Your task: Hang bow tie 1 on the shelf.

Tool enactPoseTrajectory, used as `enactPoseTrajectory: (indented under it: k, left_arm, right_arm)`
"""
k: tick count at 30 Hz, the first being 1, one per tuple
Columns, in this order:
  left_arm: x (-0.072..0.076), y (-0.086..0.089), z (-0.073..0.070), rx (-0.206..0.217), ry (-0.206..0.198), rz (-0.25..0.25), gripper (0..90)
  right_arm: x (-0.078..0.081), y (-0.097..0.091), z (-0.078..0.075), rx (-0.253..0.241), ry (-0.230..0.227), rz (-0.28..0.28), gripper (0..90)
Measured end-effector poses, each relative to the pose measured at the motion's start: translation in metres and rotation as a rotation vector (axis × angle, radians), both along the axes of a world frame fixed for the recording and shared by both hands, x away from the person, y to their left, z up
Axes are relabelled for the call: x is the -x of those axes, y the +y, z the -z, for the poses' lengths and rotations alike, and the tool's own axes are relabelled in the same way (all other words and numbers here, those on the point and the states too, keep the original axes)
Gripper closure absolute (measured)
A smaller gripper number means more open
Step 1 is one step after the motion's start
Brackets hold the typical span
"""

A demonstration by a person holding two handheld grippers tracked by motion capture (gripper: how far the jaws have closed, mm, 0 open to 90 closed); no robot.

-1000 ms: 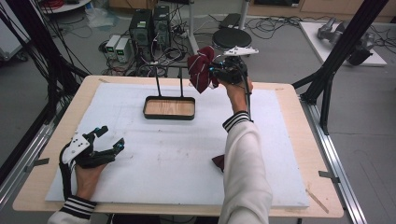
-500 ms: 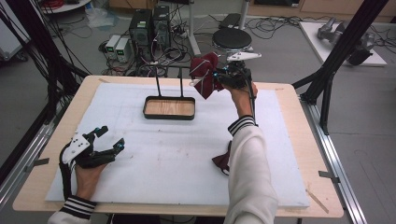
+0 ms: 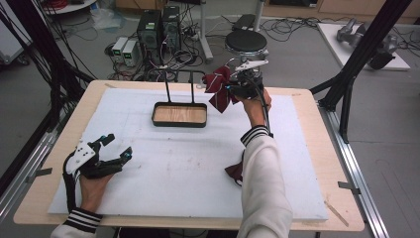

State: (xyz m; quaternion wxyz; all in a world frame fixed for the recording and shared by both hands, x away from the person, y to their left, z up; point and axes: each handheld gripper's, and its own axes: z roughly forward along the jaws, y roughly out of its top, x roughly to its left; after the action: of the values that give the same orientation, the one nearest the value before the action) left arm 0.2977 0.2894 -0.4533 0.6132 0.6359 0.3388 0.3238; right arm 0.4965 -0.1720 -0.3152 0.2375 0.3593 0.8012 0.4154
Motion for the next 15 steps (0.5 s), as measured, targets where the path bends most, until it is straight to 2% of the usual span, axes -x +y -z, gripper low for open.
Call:
enactPoseTrajectory:
  k: [3, 10, 15]
  left_arm:
    - [0.0, 0.0, 0.0, 0.0, 0.0, 0.0, 16.1]
    - [0.0, 0.0001, 0.0, 0.0, 0.0, 0.0, 16.1]
    - [0.0, 0.0, 0.0, 0.0, 0.0, 0.0, 16.1]
  right_arm:
    - [-0.002, 0.0029, 0.0037, 0.01, 0.011, -0.004, 74.3]
    - [-0.0047, 0.006, 0.0091, -0.001, 0.04, -0.006, 73.9]
    - [-0.0057, 0.0072, 0.0105, -0.002, 0.039, -0.007, 73.6]
